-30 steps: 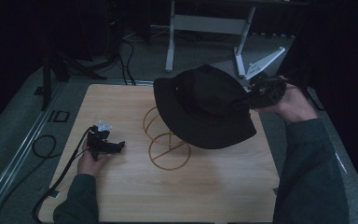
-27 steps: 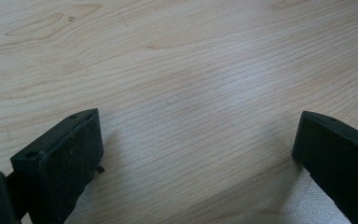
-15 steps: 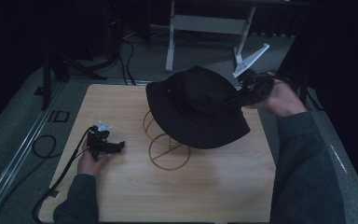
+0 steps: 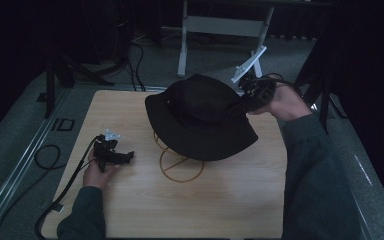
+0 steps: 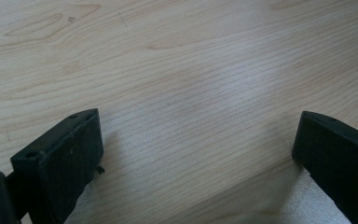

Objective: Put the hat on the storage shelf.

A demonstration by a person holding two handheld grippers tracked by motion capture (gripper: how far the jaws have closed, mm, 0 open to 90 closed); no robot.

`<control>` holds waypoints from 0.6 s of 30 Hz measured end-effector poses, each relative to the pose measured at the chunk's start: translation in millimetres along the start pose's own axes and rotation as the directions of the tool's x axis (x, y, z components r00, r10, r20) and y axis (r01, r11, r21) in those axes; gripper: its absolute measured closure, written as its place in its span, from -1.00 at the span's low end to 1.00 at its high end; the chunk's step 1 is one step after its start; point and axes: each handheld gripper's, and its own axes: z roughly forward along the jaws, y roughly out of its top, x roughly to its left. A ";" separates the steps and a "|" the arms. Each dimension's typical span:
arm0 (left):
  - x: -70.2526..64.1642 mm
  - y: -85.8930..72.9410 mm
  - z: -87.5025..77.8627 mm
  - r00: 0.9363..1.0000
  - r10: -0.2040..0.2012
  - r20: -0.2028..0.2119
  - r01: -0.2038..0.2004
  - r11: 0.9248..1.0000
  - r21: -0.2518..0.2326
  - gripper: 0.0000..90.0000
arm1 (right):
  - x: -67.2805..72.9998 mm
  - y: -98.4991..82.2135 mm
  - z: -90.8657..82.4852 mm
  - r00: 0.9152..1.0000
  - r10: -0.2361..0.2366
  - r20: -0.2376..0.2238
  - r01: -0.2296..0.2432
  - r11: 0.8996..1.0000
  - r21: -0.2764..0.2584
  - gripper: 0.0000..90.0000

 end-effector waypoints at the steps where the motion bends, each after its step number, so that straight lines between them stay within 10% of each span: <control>1: -0.1 0.0 0.0 1.000 -0.001 0.001 0.001 1.000 0.000 -0.96 | 0.9 2.2 1.4 1.000 -0.003 0.000 0.003 1.000 0.001 0.86; 18: -0.2 0.0 0.2 1.000 -0.003 0.002 0.003 1.000 -0.002 -0.96 | 9.6 28.2 33.4 0.999 -0.024 -0.022 0.024 1.000 0.013 0.65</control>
